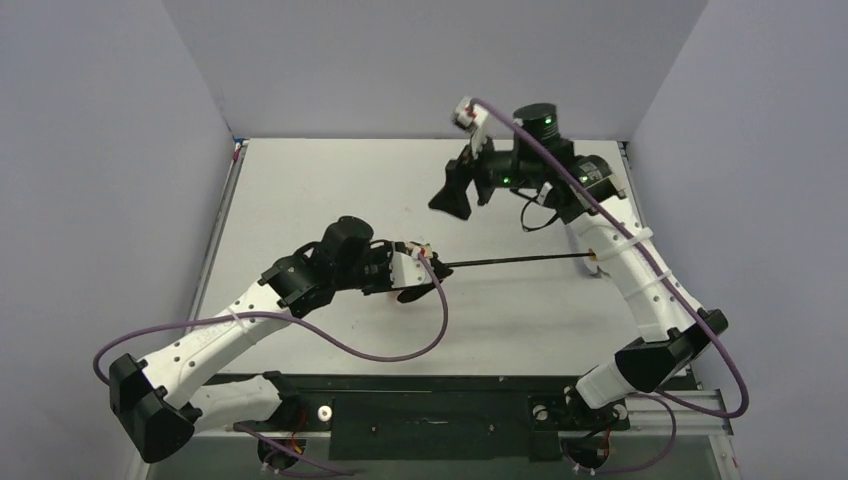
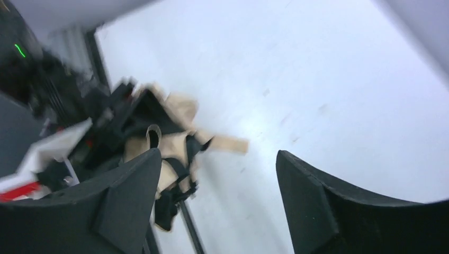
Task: Open the umbrella
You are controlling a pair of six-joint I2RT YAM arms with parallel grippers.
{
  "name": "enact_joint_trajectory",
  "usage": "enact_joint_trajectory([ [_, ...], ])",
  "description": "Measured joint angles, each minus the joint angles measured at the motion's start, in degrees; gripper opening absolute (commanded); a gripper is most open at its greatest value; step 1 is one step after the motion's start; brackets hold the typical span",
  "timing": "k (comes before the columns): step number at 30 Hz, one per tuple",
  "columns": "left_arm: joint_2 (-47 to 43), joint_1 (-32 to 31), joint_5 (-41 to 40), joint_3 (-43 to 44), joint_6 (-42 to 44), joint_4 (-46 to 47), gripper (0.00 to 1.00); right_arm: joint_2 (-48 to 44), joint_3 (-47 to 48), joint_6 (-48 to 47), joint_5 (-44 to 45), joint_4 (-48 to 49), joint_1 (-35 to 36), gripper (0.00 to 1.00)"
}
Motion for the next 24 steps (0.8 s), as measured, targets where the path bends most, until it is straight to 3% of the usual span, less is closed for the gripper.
enact_joint_trajectory([
  [4,0.94,2.93,1.73,-3.72,-5.2,-2.12,0.0,0.04,10.14,5.64,2.62,8.81,-4.61,0.82],
  [7,3.48,9.73,4.07,-3.91,-12.5,-1.4,0.0,-0.44,15.37,10.4,4.42,15.21,-5.4,0.82],
  [11,5.97,21.11,8.66,-3.89,-25.73,3.54,0.0,-3.98,13.88,15.58,6.91,20.5,-5.9,0.81],
  [16,5.11,31.08,14.58,-4.72,-43.67,18.21,0.0,-12.2,1.75,21.88,14.1,26.29,-7.63,0.8],
  [19,3.23,32.24,17.49,-6.43,-52.17,29.18,0.0,-14.6,-3.5,25.88,18.14,28.35,-8.83,0.79],
  [24,2.27,31.28,22.53,-7.06,-63.17,45.31,0.0,-11.98,-4.2,31.76,20.11,32.57,-9.07,0.79],
])
